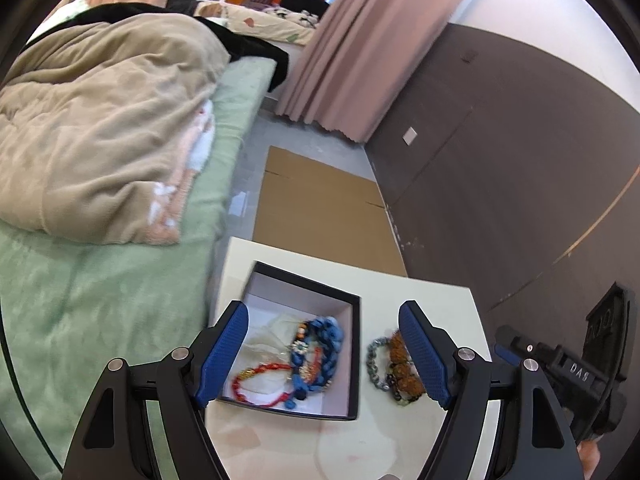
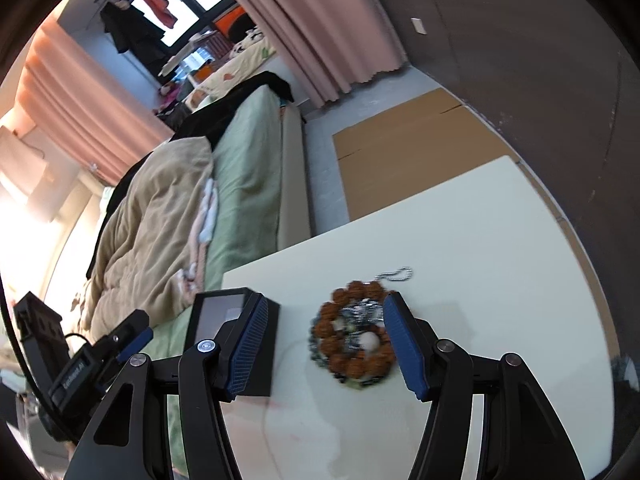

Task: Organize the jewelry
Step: 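Grasp the large brown rudraksha bead bracelet with the left gripper, then carry the rudraksha bracelet into the black box while the right gripper grasps the green-black bead bracelet, then lower the green-black bead bracelet into the black box and open the right gripper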

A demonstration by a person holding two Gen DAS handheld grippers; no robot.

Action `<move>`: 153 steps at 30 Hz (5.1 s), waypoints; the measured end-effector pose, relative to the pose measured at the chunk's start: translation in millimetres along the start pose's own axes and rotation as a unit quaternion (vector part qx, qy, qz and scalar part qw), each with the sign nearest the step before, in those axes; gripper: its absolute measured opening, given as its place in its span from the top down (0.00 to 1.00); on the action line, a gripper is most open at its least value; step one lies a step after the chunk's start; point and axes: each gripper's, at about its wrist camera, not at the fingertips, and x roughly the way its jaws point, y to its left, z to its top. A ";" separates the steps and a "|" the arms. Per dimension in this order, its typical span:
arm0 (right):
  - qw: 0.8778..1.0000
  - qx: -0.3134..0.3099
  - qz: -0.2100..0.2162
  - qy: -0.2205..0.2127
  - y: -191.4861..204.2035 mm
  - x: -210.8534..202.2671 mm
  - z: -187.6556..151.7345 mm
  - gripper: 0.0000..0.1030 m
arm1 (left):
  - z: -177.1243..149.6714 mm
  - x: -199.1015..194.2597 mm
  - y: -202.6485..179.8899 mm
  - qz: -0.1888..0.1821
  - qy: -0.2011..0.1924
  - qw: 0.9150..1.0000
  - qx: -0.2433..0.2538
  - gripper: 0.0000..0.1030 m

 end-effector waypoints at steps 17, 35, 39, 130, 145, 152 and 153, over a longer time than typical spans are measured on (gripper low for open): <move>0.998 0.036 -0.040 0.031 -56.0 -12.3 7.4 0.41 | -33.7 58.4 -77.2 -0.016 0.073 0.992 0.099 0.36; 0.995 0.067 -0.065 0.042 -84.6 -11.7 19.3 0.41 | -62.4 125.6 -101.3 0.026 0.160 0.975 0.151 0.55; 0.995 0.065 -0.065 0.045 -85.2 -11.4 19.5 0.41 | -64.3 135.0 -99.3 0.036 0.165 0.975 0.145 0.75; 0.992 -0.084 0.097 0.017 60.3 11.4 -5.9 0.91 | 5.7 10.9 23.0 0.005 0.043 0.999 -0.029 0.57; 0.981 -0.080 0.160 0.072 115.4 65.9 -26.4 0.48 | 16.5 -9.1 45.6 0.005 0.006 0.998 -0.069 0.57; 0.989 -0.052 0.126 0.048 80.0 48.7 -15.7 0.43 | 14.0 -3.4 37.9 0.002 0.016 0.998 -0.060 0.57; 0.991 -0.046 0.120 0.043 72.7 44.4 -13.0 0.43 | 13.5 -2.3 35.9 0.002 0.017 0.998 -0.057 0.57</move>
